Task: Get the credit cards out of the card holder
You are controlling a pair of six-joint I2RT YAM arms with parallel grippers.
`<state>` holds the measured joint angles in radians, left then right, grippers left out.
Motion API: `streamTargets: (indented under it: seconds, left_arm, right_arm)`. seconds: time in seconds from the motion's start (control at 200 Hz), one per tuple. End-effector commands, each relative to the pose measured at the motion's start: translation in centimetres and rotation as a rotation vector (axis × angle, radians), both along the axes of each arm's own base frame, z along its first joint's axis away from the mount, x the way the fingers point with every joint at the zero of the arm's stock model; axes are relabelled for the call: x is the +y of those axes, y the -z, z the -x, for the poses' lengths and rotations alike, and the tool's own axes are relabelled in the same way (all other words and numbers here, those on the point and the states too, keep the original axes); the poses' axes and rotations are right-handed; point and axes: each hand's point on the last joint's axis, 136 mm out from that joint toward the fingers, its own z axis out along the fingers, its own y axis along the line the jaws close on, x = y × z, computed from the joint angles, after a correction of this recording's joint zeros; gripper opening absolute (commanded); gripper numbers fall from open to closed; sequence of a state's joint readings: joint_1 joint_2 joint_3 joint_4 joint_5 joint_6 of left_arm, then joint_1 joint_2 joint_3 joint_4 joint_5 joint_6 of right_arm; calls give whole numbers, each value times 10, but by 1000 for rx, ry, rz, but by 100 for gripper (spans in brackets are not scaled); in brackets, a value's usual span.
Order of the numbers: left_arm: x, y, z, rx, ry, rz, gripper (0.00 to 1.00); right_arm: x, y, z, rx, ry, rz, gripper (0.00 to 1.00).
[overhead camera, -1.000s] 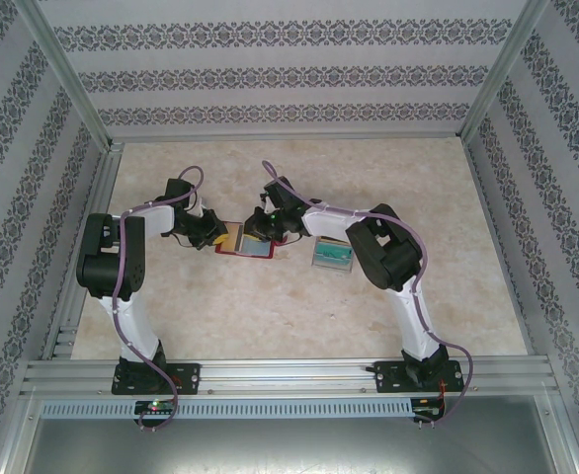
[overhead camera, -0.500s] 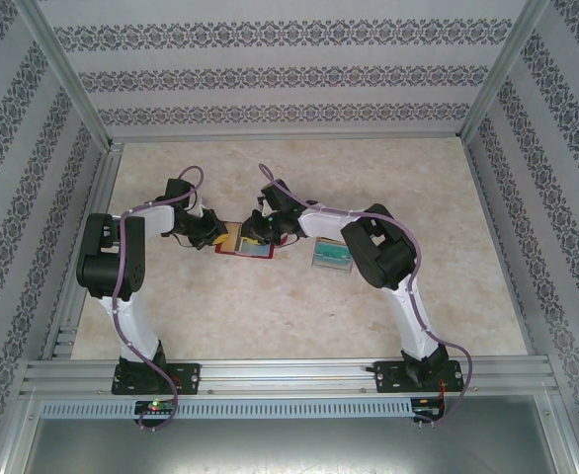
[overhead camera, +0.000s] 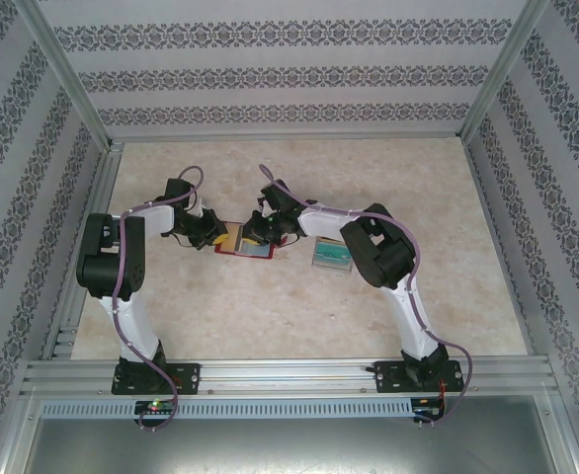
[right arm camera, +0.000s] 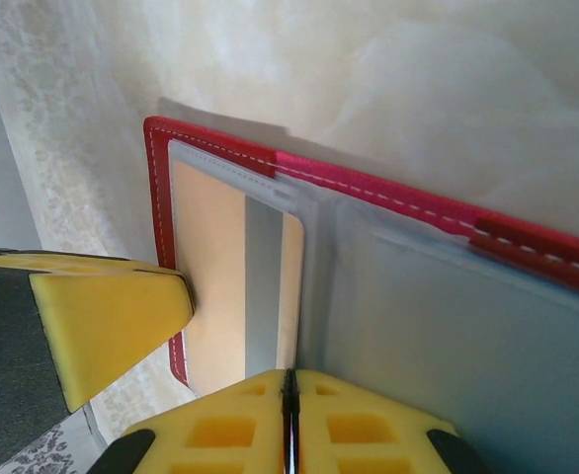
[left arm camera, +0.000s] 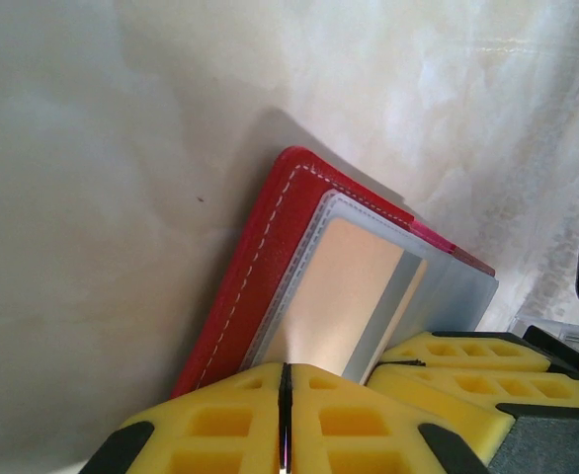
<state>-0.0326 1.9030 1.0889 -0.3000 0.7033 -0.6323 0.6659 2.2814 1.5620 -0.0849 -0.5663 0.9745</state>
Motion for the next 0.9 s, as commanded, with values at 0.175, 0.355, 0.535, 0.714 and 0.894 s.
streamTargets:
  seconds: [0.175,0.355,0.535,0.714,0.894]
  left_arm:
    - [3,13,17,67,4,-45,10]
    - [5,15,18,75,1,-57,9]
    - [9,18,21,90,-3,-81,8]
    - [9,21,22,101,-2,-87,6]
    - [6,19,22,100,2,-62,6]
  right_arm:
    - [-1,4,13,13,-17,72,20]
    - [-7,4,13,22,-4,80,19]
    - [-13,3,14,22,5,112,18]
    - [-8,5,16,34,-8,117,18]
    - [0,3,15,33,-17,88,19]
